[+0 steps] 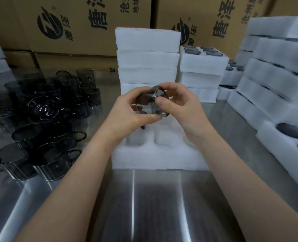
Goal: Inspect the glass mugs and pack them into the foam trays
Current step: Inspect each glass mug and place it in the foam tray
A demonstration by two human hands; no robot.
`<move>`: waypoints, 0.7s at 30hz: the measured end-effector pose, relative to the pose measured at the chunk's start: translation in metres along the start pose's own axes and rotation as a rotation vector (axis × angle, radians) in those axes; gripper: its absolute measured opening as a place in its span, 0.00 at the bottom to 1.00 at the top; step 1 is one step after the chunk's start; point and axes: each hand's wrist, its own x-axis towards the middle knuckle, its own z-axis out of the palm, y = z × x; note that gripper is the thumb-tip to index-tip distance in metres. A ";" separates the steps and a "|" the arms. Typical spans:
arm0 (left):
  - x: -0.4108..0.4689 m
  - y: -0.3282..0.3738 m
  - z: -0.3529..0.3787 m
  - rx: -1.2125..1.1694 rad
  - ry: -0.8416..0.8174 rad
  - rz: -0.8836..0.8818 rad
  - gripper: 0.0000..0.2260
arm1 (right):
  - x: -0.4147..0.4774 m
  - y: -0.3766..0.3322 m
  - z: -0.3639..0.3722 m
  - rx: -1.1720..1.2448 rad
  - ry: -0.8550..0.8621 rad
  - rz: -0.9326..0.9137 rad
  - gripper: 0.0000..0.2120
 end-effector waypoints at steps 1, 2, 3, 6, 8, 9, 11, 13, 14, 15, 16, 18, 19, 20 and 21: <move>0.000 0.000 0.000 0.031 -0.011 -0.001 0.28 | 0.000 0.001 0.001 -0.014 0.008 0.001 0.15; -0.001 0.001 0.001 0.072 -0.026 -0.001 0.28 | -0.001 0.002 0.001 -0.026 0.022 0.006 0.15; -0.001 0.003 0.002 0.117 -0.045 0.004 0.28 | -0.001 0.003 0.002 -0.035 0.041 0.008 0.15; -0.002 0.005 0.005 0.222 -0.090 0.040 0.27 | -0.001 0.005 0.005 -0.104 0.137 0.004 0.14; -0.002 0.006 0.006 0.273 -0.094 0.066 0.28 | -0.001 0.004 0.005 -0.135 0.181 0.003 0.13; -0.001 0.006 0.006 0.280 -0.094 0.073 0.29 | 0.000 0.004 0.004 -0.125 0.192 0.009 0.12; -0.001 0.005 0.005 0.254 -0.093 0.058 0.30 | 0.000 0.003 0.002 -0.056 0.213 0.055 0.12; -0.001 0.003 0.004 0.205 -0.080 0.029 0.31 | 0.002 0.001 0.001 0.060 0.193 0.115 0.10; -0.001 0.002 0.003 0.178 -0.067 0.021 0.31 | 0.002 -0.001 0.000 0.130 0.148 0.131 0.09; 0.000 0.001 0.003 0.146 -0.051 0.016 0.30 | 0.003 -0.002 -0.002 0.198 0.092 0.135 0.08; 0.000 0.001 0.002 0.106 -0.032 0.013 0.29 | 0.003 -0.002 -0.003 0.256 0.036 0.131 0.08; -0.001 0.000 0.000 0.036 -0.003 0.004 0.27 | 0.003 -0.003 -0.006 0.321 -0.056 0.126 0.10; -0.001 0.000 -0.001 0.023 0.002 -0.001 0.26 | 0.003 -0.003 -0.007 0.325 -0.088 0.129 0.12; -0.001 0.000 -0.001 0.025 0.001 -0.007 0.26 | 0.003 -0.002 -0.007 0.317 -0.109 0.135 0.14; -0.001 0.000 -0.001 0.041 -0.005 -0.010 0.26 | 0.003 -0.002 -0.007 0.295 -0.113 0.143 0.17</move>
